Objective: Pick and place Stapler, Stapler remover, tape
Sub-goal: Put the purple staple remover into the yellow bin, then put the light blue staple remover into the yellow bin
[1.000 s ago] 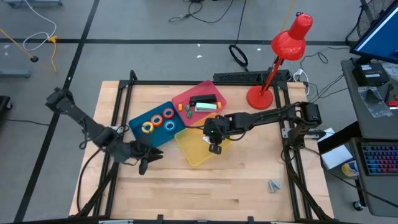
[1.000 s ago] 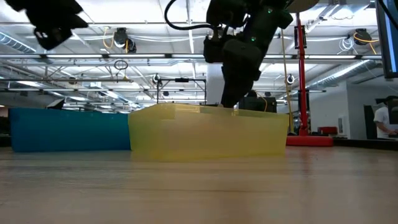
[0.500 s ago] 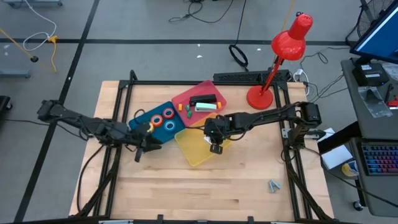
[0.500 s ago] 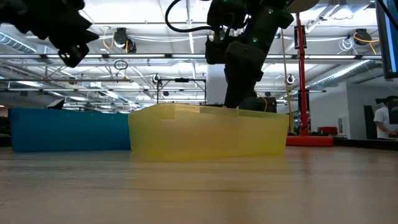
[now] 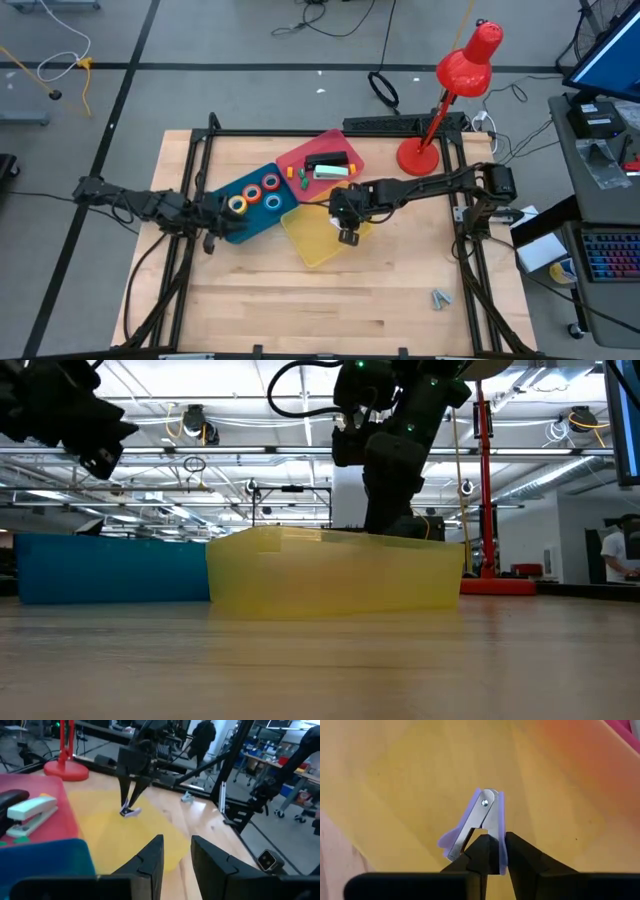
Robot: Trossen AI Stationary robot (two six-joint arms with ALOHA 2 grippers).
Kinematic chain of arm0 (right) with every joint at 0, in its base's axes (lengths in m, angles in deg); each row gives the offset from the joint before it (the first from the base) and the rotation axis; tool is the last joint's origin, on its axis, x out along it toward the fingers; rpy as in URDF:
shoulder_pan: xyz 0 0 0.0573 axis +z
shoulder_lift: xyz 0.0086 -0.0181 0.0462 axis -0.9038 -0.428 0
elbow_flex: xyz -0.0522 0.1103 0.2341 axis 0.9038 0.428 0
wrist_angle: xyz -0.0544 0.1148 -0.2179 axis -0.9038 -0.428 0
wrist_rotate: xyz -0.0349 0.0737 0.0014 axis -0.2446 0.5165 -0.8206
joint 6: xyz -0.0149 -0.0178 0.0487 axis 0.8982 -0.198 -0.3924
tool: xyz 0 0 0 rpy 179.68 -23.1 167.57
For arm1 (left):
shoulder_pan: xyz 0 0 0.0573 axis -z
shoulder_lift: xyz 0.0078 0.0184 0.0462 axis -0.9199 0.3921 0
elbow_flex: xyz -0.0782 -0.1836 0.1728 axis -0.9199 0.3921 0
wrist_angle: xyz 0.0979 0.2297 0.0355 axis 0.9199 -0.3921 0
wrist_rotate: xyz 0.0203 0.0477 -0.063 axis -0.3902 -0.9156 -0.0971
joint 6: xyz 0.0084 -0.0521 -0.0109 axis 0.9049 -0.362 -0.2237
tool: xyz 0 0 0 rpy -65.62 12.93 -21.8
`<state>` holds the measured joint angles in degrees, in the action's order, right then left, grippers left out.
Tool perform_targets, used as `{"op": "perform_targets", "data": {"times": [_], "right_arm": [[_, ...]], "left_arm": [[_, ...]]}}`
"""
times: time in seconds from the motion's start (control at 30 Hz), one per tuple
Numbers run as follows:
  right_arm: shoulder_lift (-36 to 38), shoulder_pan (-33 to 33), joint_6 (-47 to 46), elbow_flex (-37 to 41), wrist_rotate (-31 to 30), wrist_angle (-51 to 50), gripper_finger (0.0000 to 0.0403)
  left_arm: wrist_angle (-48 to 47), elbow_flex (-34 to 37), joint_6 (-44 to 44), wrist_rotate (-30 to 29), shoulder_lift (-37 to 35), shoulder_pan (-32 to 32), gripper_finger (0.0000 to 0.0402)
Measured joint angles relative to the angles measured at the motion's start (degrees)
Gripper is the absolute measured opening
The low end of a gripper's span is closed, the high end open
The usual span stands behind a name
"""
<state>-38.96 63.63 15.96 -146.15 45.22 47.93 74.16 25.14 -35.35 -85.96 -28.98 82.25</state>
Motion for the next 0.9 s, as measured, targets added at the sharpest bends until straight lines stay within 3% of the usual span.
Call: {"op": "perform_targets", "data": {"times": [0.37, 0.53, 0.67, 0.8, 0.9], "right_arm": [[0.3, -0.1, 0.5, 0.0, 0.1, 0.6, 0.0124], [6.7, 1.1, -4.1, -0.1, 1.6, -4.4, 0.0130], [13.5, 3.9, -12.9, 0.0, 7.2, -13.0, 0.0122], [19.5, 9.0, -29.6, 0.0, 15.1, -24.4, 0.0117], [22.0, 15.5, -38.7, 0.0, 14.9, -32.1, 0.0120]], "left_arm": [[0.3, 3.3, -1.5, 0.0, -3.1, 0.0, 0.0097], [0.1, 3.3, -1.6, 0.5, -3.1, 0.1, 0.0097], [0.1, 3.3, -1.8, 1.5, -3.1, 0.1, 0.0097], [0.1, 3.3, -1.9, 1.6, -3.1, 0.1, 0.0097], [0.3, 3.3, -1.8, 1.6, -3.1, 0.1, 0.0097]]}}
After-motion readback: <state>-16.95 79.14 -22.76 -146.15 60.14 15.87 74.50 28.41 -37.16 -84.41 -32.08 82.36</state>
